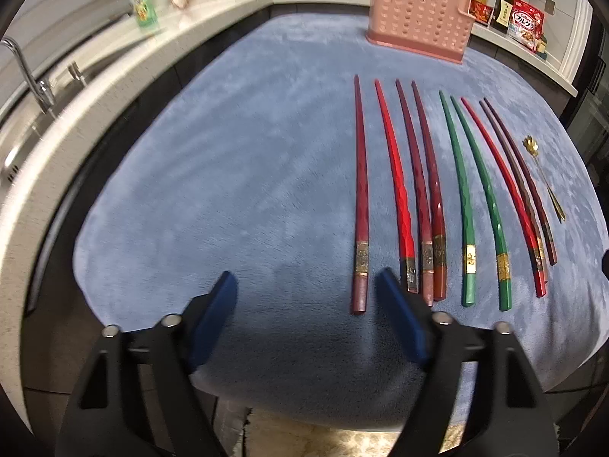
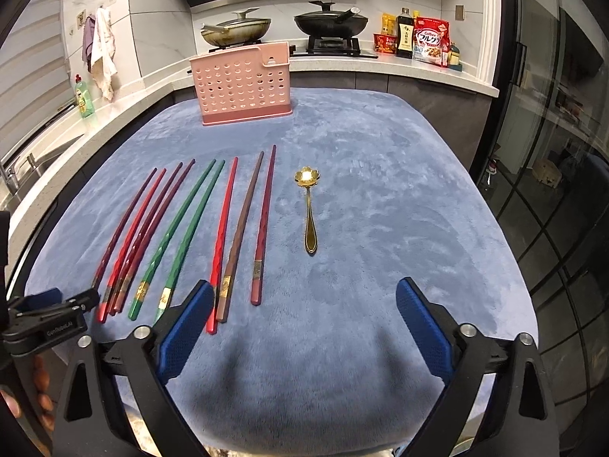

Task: Organize utensils
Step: 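Grasp the gold spoon with the right tool while the left tool grasps a dark red chopstick, then lift and carry the spoon and chopstick over the pink holder with both tools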

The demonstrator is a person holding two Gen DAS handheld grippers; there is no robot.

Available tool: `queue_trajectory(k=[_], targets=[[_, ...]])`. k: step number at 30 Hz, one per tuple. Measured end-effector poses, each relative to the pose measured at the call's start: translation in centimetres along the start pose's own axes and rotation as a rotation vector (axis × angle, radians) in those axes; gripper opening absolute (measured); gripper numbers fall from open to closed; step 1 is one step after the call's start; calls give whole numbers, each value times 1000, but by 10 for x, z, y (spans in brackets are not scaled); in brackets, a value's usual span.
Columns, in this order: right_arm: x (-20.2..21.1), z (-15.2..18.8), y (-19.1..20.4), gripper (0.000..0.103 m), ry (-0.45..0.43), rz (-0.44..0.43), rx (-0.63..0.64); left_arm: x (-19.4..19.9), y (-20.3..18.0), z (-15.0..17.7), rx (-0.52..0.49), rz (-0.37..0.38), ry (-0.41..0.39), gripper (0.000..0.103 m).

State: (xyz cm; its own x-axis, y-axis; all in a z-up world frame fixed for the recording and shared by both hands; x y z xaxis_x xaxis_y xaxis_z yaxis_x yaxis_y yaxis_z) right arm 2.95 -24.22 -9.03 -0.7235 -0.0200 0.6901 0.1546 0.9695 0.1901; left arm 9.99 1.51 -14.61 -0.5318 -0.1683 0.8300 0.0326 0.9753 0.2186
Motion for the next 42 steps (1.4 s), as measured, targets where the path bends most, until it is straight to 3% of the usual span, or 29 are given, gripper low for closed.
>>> queue_trajectory(k=[3,8,11,16,22,27,32,42], targets=[[-10,-4,-2,84,7,11,17,0,-2,-4,1,9,-10,58],[-30,-14,-16,64,19,-13,-18,0,-9,-11,-2,44,-6,23],[-45,-20,-22,50,30,-31,-33,-3,-10,-15,9,58,4,15],[-68,-25,-32,29,45,-82,-83,-5,-10,-17,20,71,18,14],[-86,-22,-41,18,70,-133,-160,-6,-10,-17,23,67,20,14],[-89,-20,-41,14,59,-135,-165,-6,-11,-17,19,58,15,14],[-86,-19,-42,3,60,-145,-167,-6,-11,-17,21,63,15,14],[-47,-38,-38,2,-1,-131,-132,16,-4,-27,29,106,-20,7]])
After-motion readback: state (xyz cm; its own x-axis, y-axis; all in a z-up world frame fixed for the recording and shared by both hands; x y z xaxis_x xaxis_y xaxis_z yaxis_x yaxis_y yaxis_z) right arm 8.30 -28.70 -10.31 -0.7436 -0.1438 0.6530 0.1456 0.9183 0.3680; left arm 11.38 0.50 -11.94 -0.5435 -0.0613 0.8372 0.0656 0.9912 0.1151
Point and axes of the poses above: each gripper's, at about its wrist camera, not at the fingertips, and x roughly against the way its jaws point, y to its left, z to its underside, the point moved 8 cm from there along -x, roughly the way its jaws point, and after that the axes turned 13 degrees about -z, right-handed, at the moved point
